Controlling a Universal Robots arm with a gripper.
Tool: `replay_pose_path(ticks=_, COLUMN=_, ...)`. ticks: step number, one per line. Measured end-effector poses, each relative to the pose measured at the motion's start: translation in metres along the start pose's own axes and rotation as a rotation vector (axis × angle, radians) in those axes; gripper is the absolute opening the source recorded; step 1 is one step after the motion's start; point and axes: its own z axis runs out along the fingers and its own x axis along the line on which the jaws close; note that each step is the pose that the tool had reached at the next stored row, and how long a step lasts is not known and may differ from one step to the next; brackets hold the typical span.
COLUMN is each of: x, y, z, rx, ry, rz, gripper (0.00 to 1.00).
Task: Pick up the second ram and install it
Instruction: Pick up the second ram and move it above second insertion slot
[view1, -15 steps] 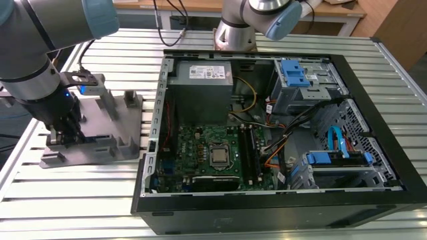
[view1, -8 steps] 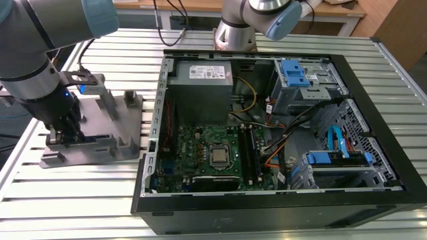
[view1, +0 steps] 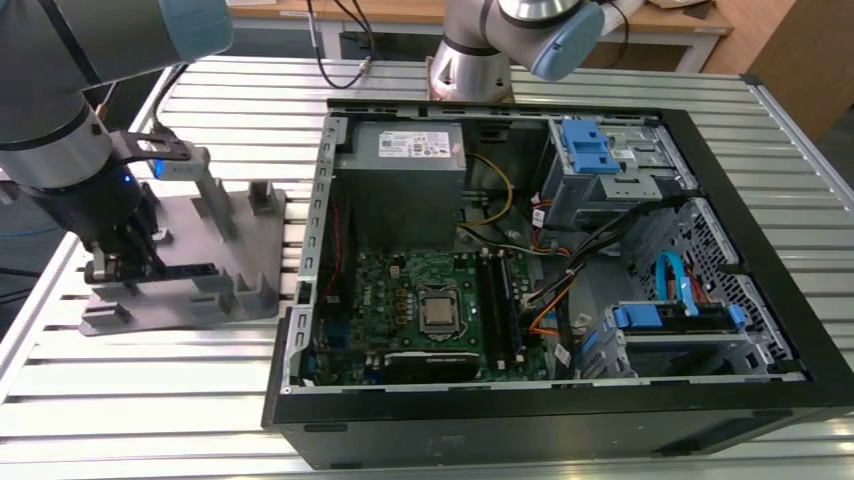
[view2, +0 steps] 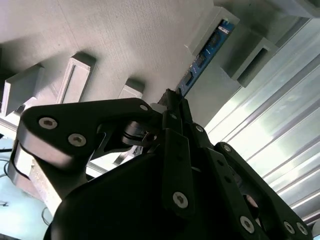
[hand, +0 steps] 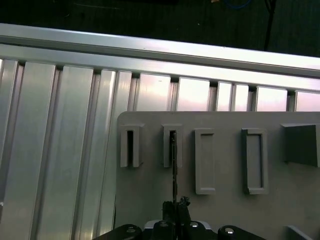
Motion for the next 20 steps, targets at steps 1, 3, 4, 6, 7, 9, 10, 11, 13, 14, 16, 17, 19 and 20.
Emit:
replay_pose_path(ticks=1, x=0.0000, y=0.0001, z=-0.0016, rx=0.0001, ry=-0.0006, rz=0.000, gripper=0.14)
replay_pose_path(ticks=3, x=-0.0001, y=0.0001, z=-0.0045, rx=0.0002, ry=-0.0019, rz=0.000, gripper=0.14)
replay_pose_path(ticks=4, x=-0.0001, y=0.0002, z=-0.0060, rx=0.0002, ry=-0.0025, rz=0.000, gripper=0.14)
replay_pose_path(ticks=6, x=-0.0001, y=0.0003, z=-0.0087, rx=0.0003, ry=-0.0035, rz=0.000, gripper=0.14)
replay_pose_path(ticks=7, x=-0.0002, y=0.0003, z=-0.0101, rx=0.0003, ry=-0.0040, rz=0.000, gripper=0.14)
replay_pose_path(ticks=9, x=-0.0002, y=0.0004, z=-0.0125, rx=0.0005, ry=-0.0047, rz=0.000, gripper=0.14)
replay_pose_path(ticks=10, x=-0.0002, y=0.0005, z=-0.0135, rx=0.0005, ry=-0.0051, rz=0.000, gripper=0.14)
replay_pose_path(ticks=11, x=-0.0002, y=0.0005, z=-0.0145, rx=0.0006, ry=-0.0054, rz=0.000, gripper=0.14)
replay_pose_path(ticks=13, x=-0.0003, y=0.0006, z=-0.0164, rx=0.0006, ry=-0.0057, rz=0.000, gripper=0.14)
replay_pose_path(ticks=14, x=-0.0003, y=0.0006, z=-0.0173, rx=0.0005, ry=-0.0060, rz=0.000, gripper=0.14)
replay_pose_path(ticks=16, x=-0.0003, y=0.0006, z=-0.0186, rx=0.0006, ry=-0.0066, rz=0.000, gripper=0.14)
replay_pose_path(ticks=17, x=-0.0003, y=0.0006, z=-0.0193, rx=0.0007, ry=-0.0068, rz=0.000, gripper=0.14)
replay_pose_path(ticks=19, x=-0.0003, y=0.0007, z=-0.0211, rx=0.0007, ry=-0.0070, rz=0.000, gripper=0.14)
replay_pose_path(ticks=20, x=-0.0003, y=0.0007, z=-0.0223, rx=0.0006, ry=-0.0070, rz=0.000, gripper=0.14)
